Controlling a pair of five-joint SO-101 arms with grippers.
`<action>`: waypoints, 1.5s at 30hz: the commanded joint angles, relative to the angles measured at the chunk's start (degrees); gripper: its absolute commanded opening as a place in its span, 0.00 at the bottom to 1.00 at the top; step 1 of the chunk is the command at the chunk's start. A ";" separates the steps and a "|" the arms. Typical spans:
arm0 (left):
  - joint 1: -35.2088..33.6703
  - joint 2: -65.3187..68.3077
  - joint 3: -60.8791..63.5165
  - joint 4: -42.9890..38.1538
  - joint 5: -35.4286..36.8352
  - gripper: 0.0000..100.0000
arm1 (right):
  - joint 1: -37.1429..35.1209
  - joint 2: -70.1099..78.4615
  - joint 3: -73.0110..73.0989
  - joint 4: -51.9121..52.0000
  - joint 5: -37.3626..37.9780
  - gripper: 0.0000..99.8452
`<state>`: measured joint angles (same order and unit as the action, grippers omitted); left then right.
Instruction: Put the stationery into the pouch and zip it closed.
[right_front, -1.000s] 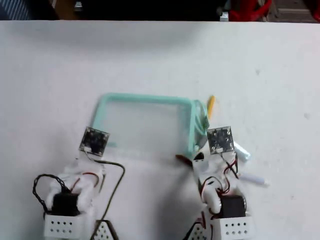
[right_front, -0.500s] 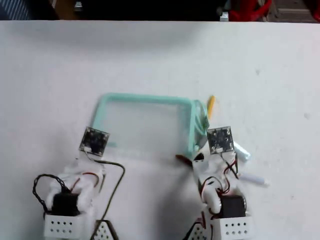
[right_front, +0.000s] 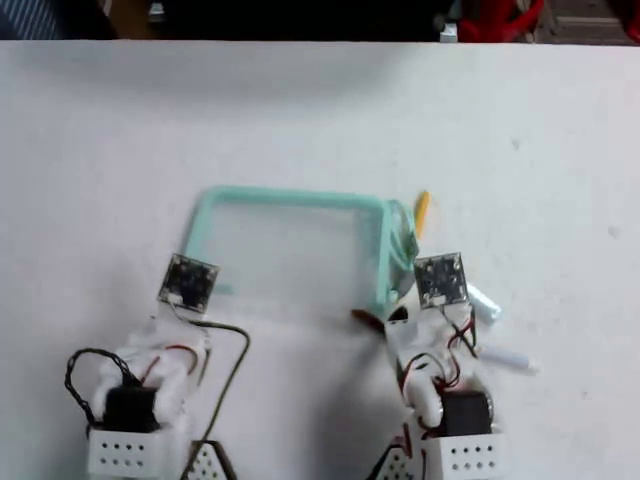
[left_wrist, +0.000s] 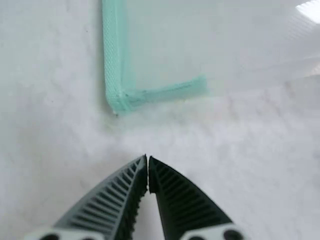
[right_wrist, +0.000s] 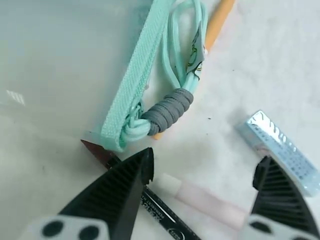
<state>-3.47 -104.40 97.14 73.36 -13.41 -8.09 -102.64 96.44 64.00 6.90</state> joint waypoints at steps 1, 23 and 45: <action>0.57 -0.22 -0.18 0.35 0.62 0.03 | 0.57 -0.57 0.35 0.22 0.62 0.32; 0.57 -0.22 -0.18 0.35 0.62 0.03 | 0.48 -0.57 0.35 0.22 0.62 0.32; 0.57 -0.22 -0.18 0.35 0.62 0.03 | 0.57 -0.57 0.35 0.22 0.35 0.32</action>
<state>-3.47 -104.40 97.14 73.36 -13.41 -8.09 -102.64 96.44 64.00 6.90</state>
